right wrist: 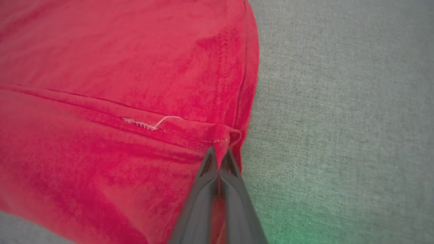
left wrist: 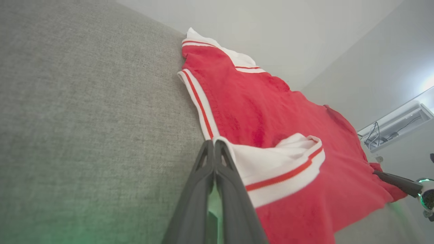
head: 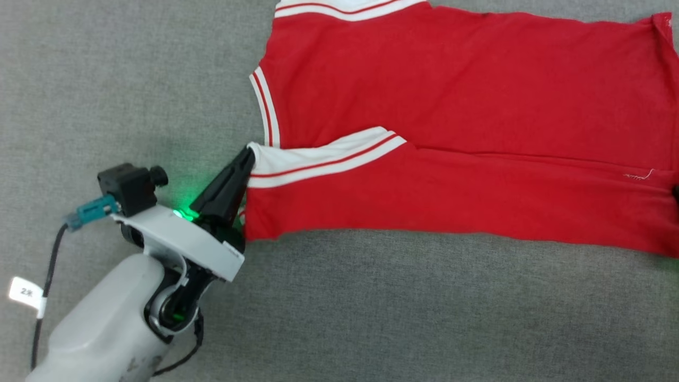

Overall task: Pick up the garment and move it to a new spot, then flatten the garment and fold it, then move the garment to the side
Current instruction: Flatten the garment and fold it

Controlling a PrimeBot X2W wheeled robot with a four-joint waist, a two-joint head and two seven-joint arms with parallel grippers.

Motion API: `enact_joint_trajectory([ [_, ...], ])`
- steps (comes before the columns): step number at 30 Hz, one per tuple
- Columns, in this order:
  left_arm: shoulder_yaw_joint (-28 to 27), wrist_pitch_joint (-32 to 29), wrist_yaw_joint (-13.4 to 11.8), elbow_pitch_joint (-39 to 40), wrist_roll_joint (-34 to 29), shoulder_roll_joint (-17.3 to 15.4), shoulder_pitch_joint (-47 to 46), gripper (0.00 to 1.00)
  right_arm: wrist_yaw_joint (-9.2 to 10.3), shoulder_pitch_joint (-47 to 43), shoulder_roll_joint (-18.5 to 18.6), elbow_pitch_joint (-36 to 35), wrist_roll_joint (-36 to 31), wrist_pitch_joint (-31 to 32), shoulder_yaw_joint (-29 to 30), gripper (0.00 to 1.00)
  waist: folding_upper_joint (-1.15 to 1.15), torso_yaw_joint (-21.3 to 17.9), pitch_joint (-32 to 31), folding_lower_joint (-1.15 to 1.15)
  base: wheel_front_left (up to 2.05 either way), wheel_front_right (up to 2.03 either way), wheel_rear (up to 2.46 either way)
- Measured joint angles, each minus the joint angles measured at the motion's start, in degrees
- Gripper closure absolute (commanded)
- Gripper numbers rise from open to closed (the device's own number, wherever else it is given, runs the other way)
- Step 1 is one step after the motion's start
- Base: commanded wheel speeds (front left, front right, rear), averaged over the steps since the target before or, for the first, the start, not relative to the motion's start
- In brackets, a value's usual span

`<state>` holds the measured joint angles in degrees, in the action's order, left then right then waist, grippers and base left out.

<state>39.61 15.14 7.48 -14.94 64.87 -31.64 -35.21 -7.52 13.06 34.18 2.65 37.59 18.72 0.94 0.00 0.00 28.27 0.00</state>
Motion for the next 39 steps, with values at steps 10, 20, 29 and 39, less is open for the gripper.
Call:
enact_joint_trajectory([
  [10,2.5,0.0,0.1,-5.6,-5.1,0.0,-2.8,0.00,0.01,1.5,-0.1,3.0,0.2,-3.2,-3.3,0.90,0.00,-0.3,-1.4,0.00,0.00,0.00,0.00],
  [20,7.0,-9.6,-0.7,-6.2,-6.4,-7.0,-9.2,0.00,0.01,0.6,-1.5,5.7,0.1,-4.8,-2.2,0.00,0.00,0.3,-8.0,0.00,0.00,0.00,0.00],
  [29,11.5,-39.0,-5.1,3.1,1.6,-10.7,-13.4,0.00,0.01,-0.9,-2.3,4.1,-0.3,-3.6,1.0,0.00,0.00,1.4,-13.7,0.00,0.00,0.00,0.00],
  [39,14.0,-53.6,-10.5,8.6,9.4,-12.2,-12.8,0.00,0.01,-0.7,-3.5,2.0,-0.3,-2.5,1.4,0.00,0.00,0.6,-12.0,0.00,0.00,0.00,0.00],
])
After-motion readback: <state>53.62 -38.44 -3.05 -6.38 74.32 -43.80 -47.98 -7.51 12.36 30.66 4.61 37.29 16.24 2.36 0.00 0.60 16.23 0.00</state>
